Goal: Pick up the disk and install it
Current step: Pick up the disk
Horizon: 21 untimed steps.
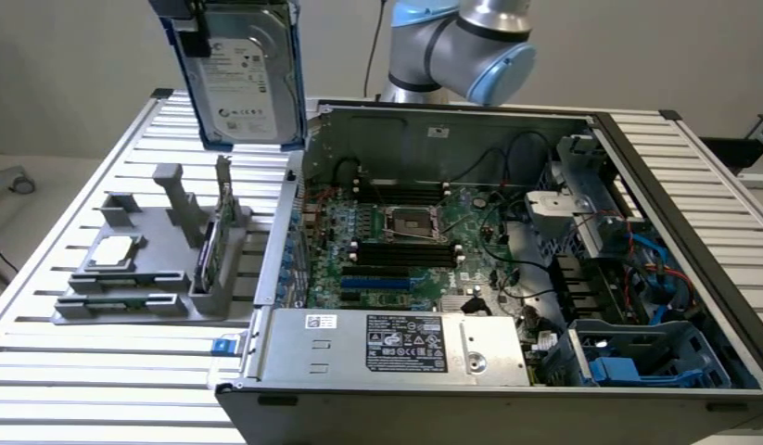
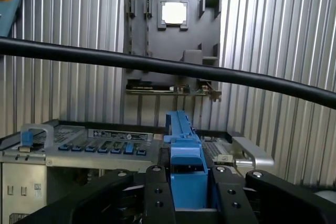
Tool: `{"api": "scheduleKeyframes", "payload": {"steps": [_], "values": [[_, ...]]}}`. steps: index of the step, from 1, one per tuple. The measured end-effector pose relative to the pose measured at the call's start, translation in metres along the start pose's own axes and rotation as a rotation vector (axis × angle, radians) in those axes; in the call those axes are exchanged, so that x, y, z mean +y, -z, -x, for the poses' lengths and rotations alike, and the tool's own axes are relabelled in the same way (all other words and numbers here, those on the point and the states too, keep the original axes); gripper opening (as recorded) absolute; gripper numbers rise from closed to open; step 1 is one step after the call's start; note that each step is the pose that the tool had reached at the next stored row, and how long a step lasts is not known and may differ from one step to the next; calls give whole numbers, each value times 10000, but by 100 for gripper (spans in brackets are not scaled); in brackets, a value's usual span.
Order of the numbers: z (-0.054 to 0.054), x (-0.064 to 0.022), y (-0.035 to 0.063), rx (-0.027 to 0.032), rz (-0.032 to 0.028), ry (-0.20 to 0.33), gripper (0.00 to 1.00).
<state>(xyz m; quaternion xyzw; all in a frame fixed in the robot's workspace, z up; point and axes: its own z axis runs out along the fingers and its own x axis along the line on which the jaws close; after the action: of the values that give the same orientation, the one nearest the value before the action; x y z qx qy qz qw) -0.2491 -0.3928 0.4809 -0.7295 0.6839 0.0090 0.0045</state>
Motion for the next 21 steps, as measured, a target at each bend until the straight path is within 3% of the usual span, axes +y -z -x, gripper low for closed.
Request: {"api": "scheduleKeyframes", "payload": {"steps": [21], "values": [[-362,-894,15,-80,-20,2,33]]}}
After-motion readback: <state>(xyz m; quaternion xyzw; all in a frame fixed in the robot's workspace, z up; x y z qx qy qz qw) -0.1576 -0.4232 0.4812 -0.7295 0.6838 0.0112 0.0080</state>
